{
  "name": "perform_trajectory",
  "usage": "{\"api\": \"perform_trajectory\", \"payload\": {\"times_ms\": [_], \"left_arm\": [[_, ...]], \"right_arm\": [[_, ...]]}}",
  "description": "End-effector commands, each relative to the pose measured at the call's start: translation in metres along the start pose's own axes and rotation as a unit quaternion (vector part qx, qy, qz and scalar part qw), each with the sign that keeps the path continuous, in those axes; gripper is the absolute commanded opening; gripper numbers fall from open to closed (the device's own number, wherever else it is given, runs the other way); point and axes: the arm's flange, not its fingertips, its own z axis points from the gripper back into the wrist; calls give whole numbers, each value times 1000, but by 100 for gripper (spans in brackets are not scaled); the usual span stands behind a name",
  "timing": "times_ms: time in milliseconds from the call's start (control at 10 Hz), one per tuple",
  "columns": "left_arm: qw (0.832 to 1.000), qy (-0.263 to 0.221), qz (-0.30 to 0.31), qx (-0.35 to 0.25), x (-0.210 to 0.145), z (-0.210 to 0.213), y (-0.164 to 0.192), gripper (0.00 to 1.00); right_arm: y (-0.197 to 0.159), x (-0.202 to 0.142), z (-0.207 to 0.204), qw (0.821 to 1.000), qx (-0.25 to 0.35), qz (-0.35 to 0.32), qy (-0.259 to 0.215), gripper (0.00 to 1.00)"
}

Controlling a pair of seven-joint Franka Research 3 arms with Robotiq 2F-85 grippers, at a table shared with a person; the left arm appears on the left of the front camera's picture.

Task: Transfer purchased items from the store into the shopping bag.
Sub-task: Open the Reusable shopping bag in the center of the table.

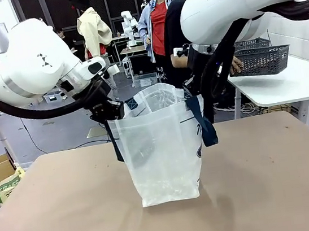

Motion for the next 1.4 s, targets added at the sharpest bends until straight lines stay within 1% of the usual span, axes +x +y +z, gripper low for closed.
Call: {"api": "perform_trajectory", "payload": {"times_ms": [0, 200, 500, 900, 1300], "left_arm": [[1000, -6, -18, 21, -7, 10, 5, 0], [998, -5, -34, 48, -9, 12, 8, 0], [997, -3, -35, 66, -14, 8, 22, 0], [997, -6, -41, 70, -20, 8, 32, 0], [997, -3, -30, 72, -30, 10, 45, 0]], "right_arm": [[-1, -6, 0, 1000, -16, -8, 10, 0], [-3, -7, 3, 999, -35, 10, 22, 0], [-10, -14, 6, 998, -56, 13, 40, 0], [-12, -18, 7, 997, -63, 9, 54, 0], [-13, -17, 4, 995, -70, 6, 65, 0]]}}
